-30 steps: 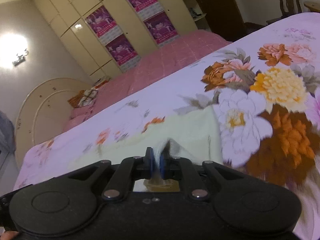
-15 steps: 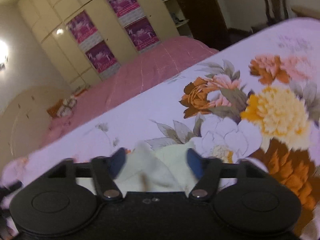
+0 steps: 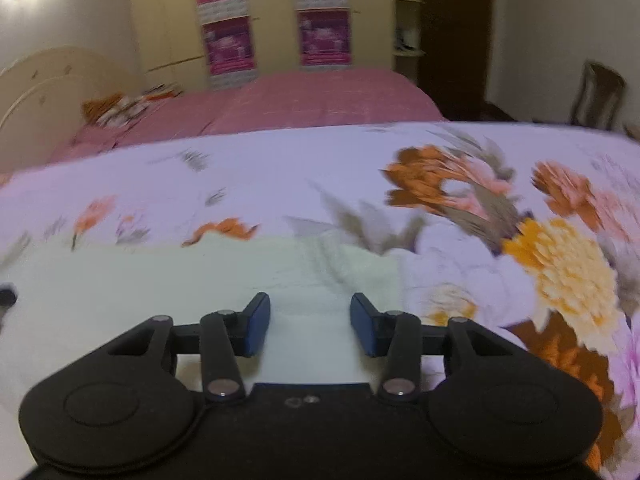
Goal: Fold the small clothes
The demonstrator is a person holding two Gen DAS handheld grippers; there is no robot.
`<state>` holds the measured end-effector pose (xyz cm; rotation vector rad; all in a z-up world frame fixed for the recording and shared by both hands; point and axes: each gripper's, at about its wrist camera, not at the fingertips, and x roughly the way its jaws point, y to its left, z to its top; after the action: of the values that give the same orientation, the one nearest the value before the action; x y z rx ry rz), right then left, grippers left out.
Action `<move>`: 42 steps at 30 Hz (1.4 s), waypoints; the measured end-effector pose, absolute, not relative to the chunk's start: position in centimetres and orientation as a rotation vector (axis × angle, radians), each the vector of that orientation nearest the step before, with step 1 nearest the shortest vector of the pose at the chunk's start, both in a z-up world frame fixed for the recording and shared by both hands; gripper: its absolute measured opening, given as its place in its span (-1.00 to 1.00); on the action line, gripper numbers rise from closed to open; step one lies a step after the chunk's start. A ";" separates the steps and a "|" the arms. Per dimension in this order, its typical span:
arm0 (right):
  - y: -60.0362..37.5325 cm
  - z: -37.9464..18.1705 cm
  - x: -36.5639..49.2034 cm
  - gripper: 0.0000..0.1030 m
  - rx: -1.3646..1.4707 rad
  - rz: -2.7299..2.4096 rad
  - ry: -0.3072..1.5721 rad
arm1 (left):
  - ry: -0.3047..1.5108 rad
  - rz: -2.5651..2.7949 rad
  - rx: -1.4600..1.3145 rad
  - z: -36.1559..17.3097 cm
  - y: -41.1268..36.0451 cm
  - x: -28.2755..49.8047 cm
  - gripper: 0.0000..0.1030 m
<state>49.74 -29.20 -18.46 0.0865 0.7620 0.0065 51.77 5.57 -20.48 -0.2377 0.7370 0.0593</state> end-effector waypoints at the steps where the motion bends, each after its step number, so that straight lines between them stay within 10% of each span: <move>1: -29.1 -18.0 49.5 -0.20 0.087 0.003 0.749 | 0.718 0.041 -0.222 -20.0 5.1 51.6 0.99; 42: -23.6 -16.9 38.5 -0.10 0.046 0.121 0.747 | 0.787 -0.089 -0.026 -19.1 1.5 41.0 0.99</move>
<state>38.54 -23.65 -16.94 0.0457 0.7468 0.1208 41.02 1.52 -19.12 -0.0260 0.7874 -0.0891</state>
